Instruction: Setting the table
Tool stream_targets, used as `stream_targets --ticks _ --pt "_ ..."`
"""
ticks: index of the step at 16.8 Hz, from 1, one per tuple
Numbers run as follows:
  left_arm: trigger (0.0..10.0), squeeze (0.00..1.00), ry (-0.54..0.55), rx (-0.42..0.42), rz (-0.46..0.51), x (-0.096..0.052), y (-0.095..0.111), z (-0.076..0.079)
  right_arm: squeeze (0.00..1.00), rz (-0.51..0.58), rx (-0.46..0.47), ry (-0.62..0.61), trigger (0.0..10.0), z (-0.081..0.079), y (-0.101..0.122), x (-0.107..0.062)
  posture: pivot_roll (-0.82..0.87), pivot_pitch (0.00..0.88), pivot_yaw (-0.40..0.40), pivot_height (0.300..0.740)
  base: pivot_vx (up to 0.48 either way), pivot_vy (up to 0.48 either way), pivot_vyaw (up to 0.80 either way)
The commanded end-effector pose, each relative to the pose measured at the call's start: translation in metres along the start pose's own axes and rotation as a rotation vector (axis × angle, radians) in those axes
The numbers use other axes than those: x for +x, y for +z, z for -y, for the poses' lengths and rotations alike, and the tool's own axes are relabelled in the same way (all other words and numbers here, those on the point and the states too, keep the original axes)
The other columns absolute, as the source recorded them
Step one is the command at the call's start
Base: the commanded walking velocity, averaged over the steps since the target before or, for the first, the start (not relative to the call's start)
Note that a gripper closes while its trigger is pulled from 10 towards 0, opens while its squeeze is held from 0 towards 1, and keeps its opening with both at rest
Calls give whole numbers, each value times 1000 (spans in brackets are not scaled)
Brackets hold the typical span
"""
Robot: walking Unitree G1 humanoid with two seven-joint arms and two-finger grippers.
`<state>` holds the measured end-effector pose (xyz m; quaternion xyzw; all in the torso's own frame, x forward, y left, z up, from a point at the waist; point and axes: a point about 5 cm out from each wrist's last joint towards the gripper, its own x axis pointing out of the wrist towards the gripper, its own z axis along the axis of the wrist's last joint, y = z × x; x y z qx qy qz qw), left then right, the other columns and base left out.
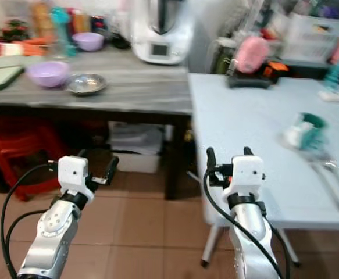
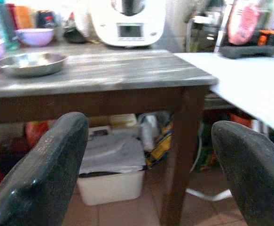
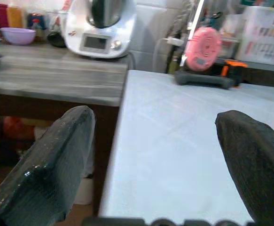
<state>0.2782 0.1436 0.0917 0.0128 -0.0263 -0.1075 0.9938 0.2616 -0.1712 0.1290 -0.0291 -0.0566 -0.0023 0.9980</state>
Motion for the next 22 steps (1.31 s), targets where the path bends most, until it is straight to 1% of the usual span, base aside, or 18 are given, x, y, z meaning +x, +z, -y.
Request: stream_targets --ticks 1,14,15,16,22 --pt "10000 0 -17 -7 11 1 2 4 0 0 -12 -15 10000 5 1 1 -39 0 -13 740 0 -424 0" --pt "10000 0 -35 -9 6 0 2 8 0 -10 -12 -8 10000 2 -1 -1 -38 0 -14 740 0 -462 0" --pt "10000 0 -39 -37 13 -1 2 9 0 -12 -14 -7 10000 2 -1 -1 -38 0 -14 740 0 0 0" --pt "10000 0 -66 -44 22 -1 3 10 0 -14 -15 -5 10000 2 -2 -1 -38 0 -14 740 0 0 0" --pt "10000 0 -134 -50 33 -4 5 14 0 -16 -32 10 10000 -1 -2 -2 -36 0 -15 740 0 0 0"
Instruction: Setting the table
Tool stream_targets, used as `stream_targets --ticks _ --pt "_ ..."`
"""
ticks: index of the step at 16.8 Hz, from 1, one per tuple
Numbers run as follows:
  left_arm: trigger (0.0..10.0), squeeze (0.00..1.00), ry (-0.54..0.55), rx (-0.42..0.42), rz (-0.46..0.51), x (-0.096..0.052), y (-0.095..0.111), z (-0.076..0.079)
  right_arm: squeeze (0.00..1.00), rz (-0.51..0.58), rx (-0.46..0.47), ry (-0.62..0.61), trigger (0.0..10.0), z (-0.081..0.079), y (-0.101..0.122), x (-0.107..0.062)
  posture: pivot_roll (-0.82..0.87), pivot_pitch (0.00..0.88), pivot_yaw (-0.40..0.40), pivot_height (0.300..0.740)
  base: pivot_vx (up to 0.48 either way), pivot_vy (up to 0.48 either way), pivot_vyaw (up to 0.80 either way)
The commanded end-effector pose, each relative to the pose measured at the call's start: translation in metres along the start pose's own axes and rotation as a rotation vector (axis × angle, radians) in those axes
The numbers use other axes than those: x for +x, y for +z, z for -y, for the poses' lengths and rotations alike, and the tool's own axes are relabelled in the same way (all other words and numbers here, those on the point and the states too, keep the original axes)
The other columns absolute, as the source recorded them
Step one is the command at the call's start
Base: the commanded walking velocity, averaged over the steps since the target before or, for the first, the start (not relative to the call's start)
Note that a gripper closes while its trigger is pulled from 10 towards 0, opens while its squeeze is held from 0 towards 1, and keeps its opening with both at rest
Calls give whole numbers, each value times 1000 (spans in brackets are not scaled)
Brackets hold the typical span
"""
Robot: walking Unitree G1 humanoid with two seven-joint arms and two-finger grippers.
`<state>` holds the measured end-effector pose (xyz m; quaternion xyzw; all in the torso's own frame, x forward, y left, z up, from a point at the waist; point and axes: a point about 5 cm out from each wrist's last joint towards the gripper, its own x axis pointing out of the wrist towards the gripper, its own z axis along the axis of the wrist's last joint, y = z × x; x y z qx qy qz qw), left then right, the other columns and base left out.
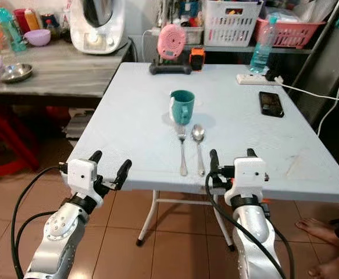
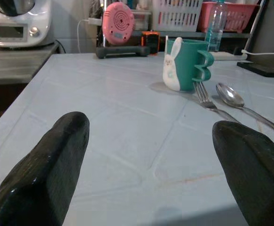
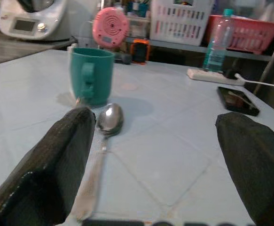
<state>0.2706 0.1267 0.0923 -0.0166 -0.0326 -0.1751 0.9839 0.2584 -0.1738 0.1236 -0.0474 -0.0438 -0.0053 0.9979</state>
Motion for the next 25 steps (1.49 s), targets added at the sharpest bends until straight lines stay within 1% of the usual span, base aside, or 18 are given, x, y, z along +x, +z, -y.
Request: stream_targets --ticks 1,10,25 --pt "10000 0 -5 8 11 -1 3 -3 0 11 2 15 10000 -3 3 2 -36 0 -14 740 0 0 0" --pt "10000 0 -34 0 13 -1 4 -1 0 11 -1 24 10000 -4 2 2 -34 0 -16 740 278 0 0" --pt "10000 0 -42 -12 12 0 3 2 0 3 -5 34 10000 -6 0 -1 -41 0 -13 740 294 0 0"
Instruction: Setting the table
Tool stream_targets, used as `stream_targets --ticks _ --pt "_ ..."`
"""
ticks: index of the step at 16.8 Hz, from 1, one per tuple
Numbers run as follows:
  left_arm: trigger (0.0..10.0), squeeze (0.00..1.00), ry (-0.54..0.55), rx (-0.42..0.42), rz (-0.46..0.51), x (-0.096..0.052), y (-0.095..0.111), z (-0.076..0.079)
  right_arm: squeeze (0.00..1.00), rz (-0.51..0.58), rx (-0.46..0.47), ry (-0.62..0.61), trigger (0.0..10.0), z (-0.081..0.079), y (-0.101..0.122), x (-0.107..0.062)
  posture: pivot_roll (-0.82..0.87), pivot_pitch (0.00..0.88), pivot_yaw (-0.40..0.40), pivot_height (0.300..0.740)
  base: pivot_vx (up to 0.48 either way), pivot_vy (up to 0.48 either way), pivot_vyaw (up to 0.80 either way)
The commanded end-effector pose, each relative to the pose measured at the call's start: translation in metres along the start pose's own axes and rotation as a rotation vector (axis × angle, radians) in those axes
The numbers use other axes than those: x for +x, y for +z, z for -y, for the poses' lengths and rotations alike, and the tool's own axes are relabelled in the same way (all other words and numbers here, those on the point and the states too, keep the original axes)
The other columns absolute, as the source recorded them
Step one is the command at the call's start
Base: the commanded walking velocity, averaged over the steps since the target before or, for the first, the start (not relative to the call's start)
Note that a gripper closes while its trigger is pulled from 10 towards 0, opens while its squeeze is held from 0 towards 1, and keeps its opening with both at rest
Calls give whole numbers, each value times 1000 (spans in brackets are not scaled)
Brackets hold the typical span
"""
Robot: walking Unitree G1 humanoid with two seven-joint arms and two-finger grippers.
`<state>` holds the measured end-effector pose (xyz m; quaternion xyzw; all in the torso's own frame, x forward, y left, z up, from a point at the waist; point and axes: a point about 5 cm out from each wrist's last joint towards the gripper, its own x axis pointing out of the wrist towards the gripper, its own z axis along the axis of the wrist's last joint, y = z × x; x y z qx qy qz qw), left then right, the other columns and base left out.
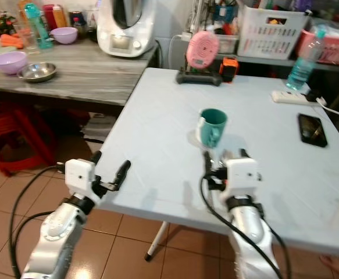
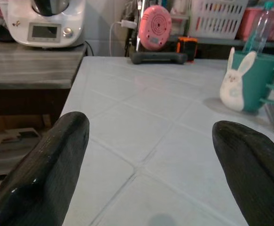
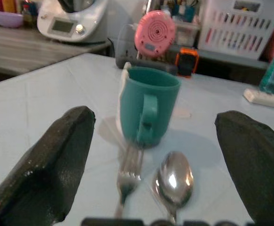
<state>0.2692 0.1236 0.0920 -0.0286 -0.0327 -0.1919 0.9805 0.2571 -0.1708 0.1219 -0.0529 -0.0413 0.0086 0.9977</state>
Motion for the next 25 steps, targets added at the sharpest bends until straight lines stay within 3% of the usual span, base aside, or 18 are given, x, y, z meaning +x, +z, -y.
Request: stream_targets --ticks 1,8,18,25 --pt "10000 0 -10 10 6 1 3 -1 0 7 5 6 10000 -3 2 1 -41 0 -13 740 281 0 0" --pt "10000 0 -17 -13 1 0 2 1 0 -7 8 6 10000 -3 -1 0 -44 0 -12 740 108 0 0" --pt "10000 0 -296 -43 -117 -17 -19 12 0 -203 28 -3 10000 -5 -33 -2 -42 0 -17 740 0 0 0" --pt "10000 0 -384 -38 -134 -14 -18 11 0 -299 60 -3 10000 -6 -43 19 -43 0 -14 740 0 0 0"
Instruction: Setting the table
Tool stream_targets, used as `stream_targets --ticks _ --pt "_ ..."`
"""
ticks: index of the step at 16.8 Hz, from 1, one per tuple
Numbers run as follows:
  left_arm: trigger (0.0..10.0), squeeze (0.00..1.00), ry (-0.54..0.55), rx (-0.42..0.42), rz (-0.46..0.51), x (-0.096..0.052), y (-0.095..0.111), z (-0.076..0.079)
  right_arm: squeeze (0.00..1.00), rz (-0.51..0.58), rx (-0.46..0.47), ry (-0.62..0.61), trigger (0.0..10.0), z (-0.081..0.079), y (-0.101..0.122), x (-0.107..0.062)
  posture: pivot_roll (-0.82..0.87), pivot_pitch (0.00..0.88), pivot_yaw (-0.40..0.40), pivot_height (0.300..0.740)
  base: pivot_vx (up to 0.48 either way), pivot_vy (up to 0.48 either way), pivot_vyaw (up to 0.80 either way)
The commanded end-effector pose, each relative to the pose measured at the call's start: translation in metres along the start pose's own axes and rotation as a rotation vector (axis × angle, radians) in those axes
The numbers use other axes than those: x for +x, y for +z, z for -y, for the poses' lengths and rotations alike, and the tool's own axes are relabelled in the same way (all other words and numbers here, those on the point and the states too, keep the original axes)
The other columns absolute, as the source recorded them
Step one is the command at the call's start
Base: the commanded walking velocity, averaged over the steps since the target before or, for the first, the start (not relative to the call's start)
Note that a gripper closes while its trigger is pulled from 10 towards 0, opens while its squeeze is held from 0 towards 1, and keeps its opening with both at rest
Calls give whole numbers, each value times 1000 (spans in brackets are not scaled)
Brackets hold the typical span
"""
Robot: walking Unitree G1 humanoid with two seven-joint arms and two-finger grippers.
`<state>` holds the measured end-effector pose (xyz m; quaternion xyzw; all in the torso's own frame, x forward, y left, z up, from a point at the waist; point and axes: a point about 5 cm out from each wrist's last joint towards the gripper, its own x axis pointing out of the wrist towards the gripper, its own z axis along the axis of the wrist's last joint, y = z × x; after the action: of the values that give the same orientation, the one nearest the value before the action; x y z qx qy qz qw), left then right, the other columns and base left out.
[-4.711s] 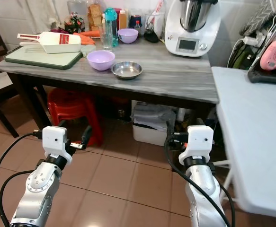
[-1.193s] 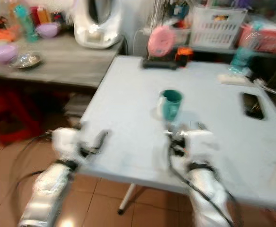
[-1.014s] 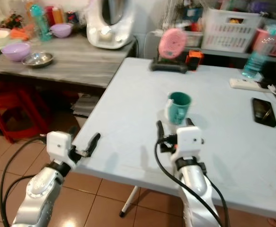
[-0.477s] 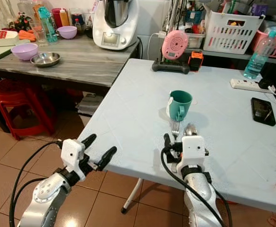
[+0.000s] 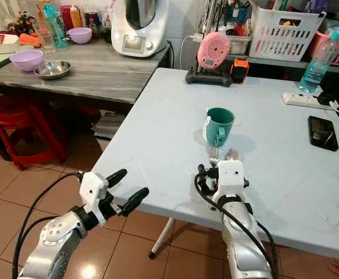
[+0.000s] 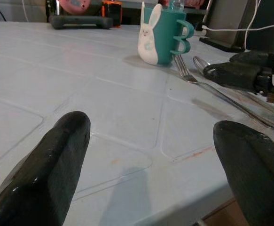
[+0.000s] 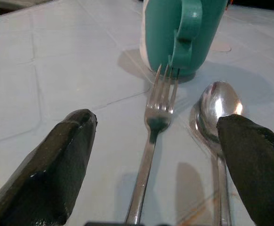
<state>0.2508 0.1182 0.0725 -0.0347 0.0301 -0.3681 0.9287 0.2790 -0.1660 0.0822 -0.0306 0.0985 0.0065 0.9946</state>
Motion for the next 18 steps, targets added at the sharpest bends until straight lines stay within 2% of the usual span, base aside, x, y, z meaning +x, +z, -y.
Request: stream_targets --ticks 1,4,11,12,13,18 --pt "10000 0 -24 10 -9 3 1 -1 0 -31 16 -4 10000 1 -2 4 -42 0 -15 740 0 0 0" --pt "10000 0 -33 3 -2 5 2 0 0 -112 11 25 10000 -5 -12 11 -39 0 -18 740 0 0 0" --pt "10000 0 -66 -21 5 7 2 6 0 -153 10 38 10000 -2 -15 22 -42 0 -22 740 0 0 0" --pt "10000 0 -68 -21 3 7 1 7 0 -155 16 42 3373 -2 -16 23 -45 0 -22 740 0 0 0" --pt "10000 0 -72 -22 2 8 1 7 0 -162 28 51 0 -2 -17 25 -46 0 -22 740 0 0 0" --pt "10000 0 -109 -37 3 9 0 11 0 -190 89 66 0 -2 -19 26 -47 0 -18 740 0 0 0"
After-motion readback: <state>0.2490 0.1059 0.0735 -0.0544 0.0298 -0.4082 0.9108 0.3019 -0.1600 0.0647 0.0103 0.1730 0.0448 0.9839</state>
